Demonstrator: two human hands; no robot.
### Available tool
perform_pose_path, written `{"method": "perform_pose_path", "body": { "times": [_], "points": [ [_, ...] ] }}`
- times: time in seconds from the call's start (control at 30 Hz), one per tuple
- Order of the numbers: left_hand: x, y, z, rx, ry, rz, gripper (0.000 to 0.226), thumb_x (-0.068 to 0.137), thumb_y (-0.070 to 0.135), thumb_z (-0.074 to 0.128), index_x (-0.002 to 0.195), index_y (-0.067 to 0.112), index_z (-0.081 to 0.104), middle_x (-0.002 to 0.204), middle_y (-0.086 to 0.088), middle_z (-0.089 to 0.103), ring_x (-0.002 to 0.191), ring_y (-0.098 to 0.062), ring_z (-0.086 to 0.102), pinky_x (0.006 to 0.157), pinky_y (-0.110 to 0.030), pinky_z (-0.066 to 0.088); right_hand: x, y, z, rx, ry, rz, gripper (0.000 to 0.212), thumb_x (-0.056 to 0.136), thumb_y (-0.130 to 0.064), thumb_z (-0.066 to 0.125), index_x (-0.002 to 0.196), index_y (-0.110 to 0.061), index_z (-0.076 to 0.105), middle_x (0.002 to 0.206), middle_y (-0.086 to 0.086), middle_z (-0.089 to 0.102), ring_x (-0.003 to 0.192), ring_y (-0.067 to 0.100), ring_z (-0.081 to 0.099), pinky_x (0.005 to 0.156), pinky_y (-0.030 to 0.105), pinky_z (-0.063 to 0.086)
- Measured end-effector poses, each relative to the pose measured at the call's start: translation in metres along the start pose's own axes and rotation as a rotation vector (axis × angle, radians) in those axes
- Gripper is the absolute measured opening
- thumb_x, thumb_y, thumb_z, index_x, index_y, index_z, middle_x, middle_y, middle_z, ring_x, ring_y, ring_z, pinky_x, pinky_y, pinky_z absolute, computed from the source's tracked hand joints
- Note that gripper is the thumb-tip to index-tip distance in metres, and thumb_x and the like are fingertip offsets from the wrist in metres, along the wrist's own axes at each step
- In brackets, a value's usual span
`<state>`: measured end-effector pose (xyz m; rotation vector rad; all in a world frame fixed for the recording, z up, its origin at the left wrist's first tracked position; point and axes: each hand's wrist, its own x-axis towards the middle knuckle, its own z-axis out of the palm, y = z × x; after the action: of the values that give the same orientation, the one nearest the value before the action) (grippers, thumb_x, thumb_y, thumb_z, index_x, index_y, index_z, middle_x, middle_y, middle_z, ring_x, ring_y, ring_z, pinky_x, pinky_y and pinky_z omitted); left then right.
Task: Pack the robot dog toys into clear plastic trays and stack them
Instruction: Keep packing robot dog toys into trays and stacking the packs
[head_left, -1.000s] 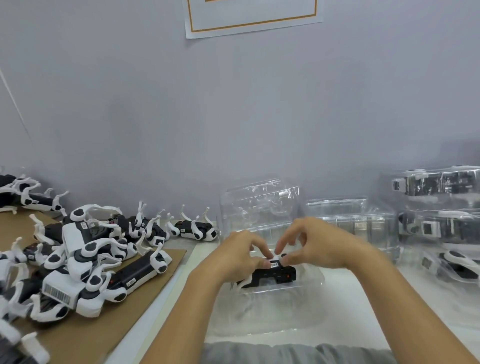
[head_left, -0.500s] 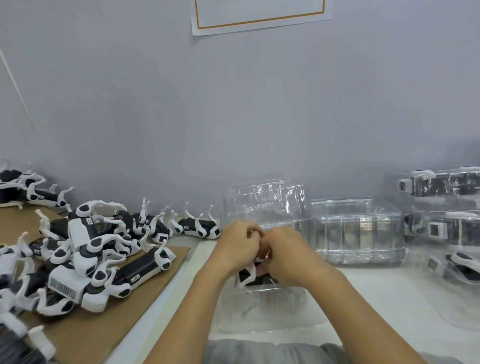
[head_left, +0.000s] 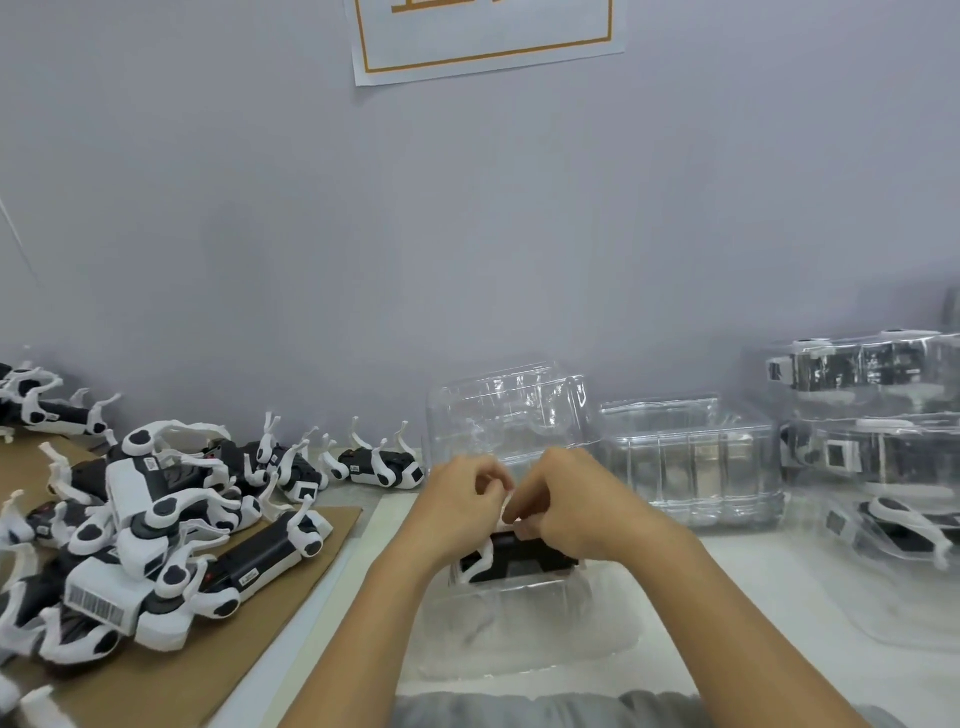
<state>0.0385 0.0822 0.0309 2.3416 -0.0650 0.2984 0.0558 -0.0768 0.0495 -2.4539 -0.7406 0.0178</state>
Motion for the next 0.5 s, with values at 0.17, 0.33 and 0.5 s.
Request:
{"method": "perform_pose_path", "body": {
  "times": [0.17, 0.33, 0.5],
  "points": [
    [0.002, -0.004, 0.001, -0.019, -0.023, 0.013, 0.021, 0.092, 0.015, 0.056, 0.090, 0.031, 0.070, 0.097, 0.012, 0.072, 0.093, 0.000, 0.065, 0.082, -0.018, 0.051, -0.003, 0.016, -0.015, 0.011, 0.073, 0.042, 0.010, 0.076, -0.022, 0.084, 0.078, -0.029, 0.078, 0.069, -0.016, 0.066, 0.070, -0.002, 0.064, 0.059, 0.008, 0.043],
    [0.000, -0.005, -0.005, 0.025, -0.094, 0.054, 0.013, 0.088, 0.026, 0.065, 0.084, 0.038, 0.068, 0.099, 0.015, 0.070, 0.099, 0.002, 0.063, 0.088, -0.022, 0.050, -0.003, 0.022, -0.012, 0.121, 0.092, 0.061, 0.012, 0.072, -0.020, 0.088, 0.069, -0.025, 0.077, 0.065, -0.012, 0.072, 0.063, -0.001, 0.068, 0.052, 0.008, 0.045],
    [-0.004, 0.000, -0.014, 0.156, -0.195, 0.075, 0.011, 0.085, 0.038, 0.070, 0.077, 0.033, 0.074, 0.132, 0.013, 0.063, 0.127, -0.005, 0.053, 0.098, -0.026, 0.036, -0.004, 0.025, -0.014, 0.177, 0.071, 0.063, 0.011, 0.074, -0.025, 0.087, 0.072, -0.028, 0.077, 0.068, -0.015, 0.073, 0.067, -0.002, 0.068, 0.054, 0.008, 0.046]
  ]
}}
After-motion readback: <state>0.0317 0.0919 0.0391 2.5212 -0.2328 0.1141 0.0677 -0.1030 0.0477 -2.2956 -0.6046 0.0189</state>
